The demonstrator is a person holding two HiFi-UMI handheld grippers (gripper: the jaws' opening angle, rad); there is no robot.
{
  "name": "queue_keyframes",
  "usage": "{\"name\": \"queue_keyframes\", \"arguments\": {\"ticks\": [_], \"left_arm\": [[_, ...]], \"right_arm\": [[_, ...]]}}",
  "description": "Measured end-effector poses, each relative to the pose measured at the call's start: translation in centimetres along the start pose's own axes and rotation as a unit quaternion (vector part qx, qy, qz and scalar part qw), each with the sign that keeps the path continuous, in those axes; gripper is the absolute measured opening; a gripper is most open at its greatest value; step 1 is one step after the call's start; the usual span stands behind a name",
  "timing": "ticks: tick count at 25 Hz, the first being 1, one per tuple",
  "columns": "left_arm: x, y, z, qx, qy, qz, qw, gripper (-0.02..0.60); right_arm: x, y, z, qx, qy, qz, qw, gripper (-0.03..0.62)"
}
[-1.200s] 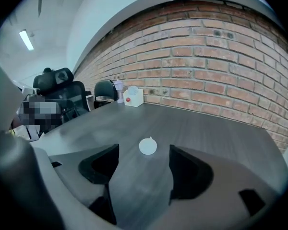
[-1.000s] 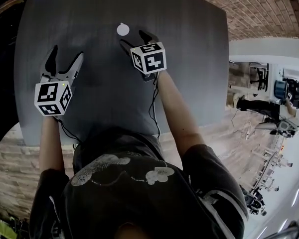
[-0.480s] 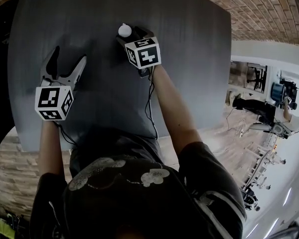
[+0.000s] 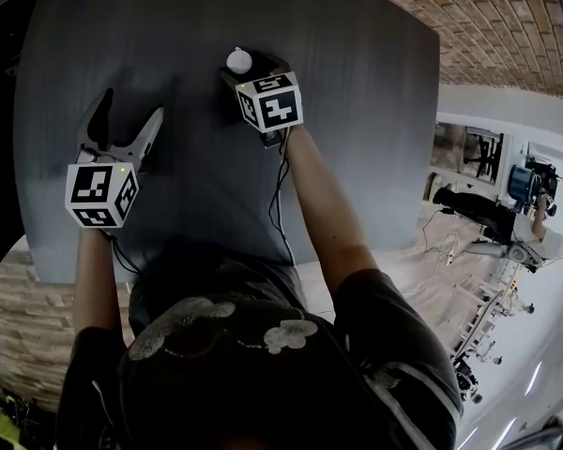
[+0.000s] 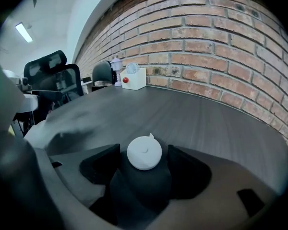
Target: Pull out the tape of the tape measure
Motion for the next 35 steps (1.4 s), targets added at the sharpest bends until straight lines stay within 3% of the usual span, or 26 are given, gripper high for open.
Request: {"name": "queue_keyframes", "arguments": {"ticks": [4, 6, 22, 30, 35], "left_arm": [[-0.1, -0.1, 0.0, 0.000, -0.001, -0.002, 1.0000, 0.387], [-0.2, -0.1, 0.1, 0.000, -0.003, -0.003, 1.0000, 0.387], [-0.6, 0.2, -0.9, 0.003, -0.013, 0.000, 0.9999, 0.387], [-1.0, 1.3, -3.2, -0.010, -0.029, 0.017, 0.9994, 0.387], [-2.8, 2.4, -4.7, -0.020, -0.040, 0.039, 0.9982, 0.387]], "right_arm": [[0.3, 0.0, 0.0, -0.001, -0.002, 0.004, 1.000, 0.316], [-0.1, 0.0, -0.1, -0.001, -0.007, 0.011, 1.000, 0.236], [-0.2, 0.3, -0.8, 0.019, 0.000, 0.004, 1.000, 0.233], [1.6, 2.3, -6.1, -0.045, -0.022, -0.026, 0.998, 0.232], [2.6, 2.8, -11.0, -0.106, -0.008, -0.005, 0.994, 0.232]]}}
Point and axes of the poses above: the fingertips, and each gripper's own axes: z forward along the fingers, x to its left, y out of its top, the point moved 9 cm from there along -z, backward along the fingers, and after that the axes turned 3 degrees about z, right-handed, at the moved point
